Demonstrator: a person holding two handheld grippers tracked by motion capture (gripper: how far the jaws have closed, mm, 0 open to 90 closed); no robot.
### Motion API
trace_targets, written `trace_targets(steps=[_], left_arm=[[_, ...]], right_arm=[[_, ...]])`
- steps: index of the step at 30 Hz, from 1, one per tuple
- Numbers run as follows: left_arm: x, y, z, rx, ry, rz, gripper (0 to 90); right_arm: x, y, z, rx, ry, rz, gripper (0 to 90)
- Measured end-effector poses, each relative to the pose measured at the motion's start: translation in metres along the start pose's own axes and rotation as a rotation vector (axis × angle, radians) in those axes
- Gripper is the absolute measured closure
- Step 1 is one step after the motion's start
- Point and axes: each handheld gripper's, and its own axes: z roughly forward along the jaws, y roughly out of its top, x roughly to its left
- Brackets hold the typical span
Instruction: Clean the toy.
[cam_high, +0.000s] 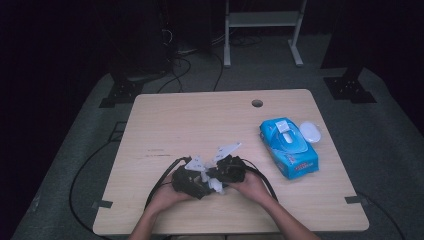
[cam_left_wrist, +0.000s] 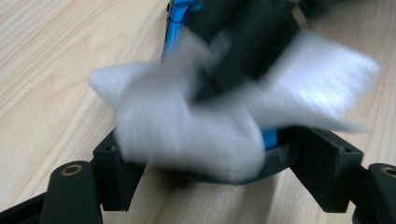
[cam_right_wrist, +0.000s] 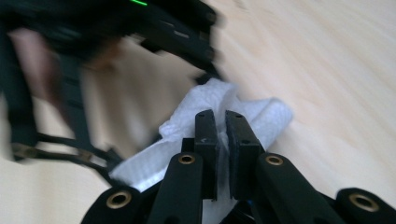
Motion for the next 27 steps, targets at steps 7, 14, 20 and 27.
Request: trace_targets(steps=[7,14,20,27], left_arm=[[0.000,0.000,0.000,0.003,-0.001,0.001,24.2],[0.000,0.000,0.000,-0.002,0.001,0.002,24.2],[0.001,0.000,0.000,0.006,0.003,0.008,24.3],[0.001,0.000,0.000,0.004,0.000,0.005,24.3]], right_arm=[[-0.002,-0.001,0.005,-0.007,0.011,0.021,83.7],[-0.018,-0.007,-0.007,-0.004,-0.016,0.047,83.7],[-0.037,-0.023,-0.025,0.028,-0.094,0.071,83.8],[-0.053,-0.044,-0.040,0.045,-0.137,0.110,83.8]])
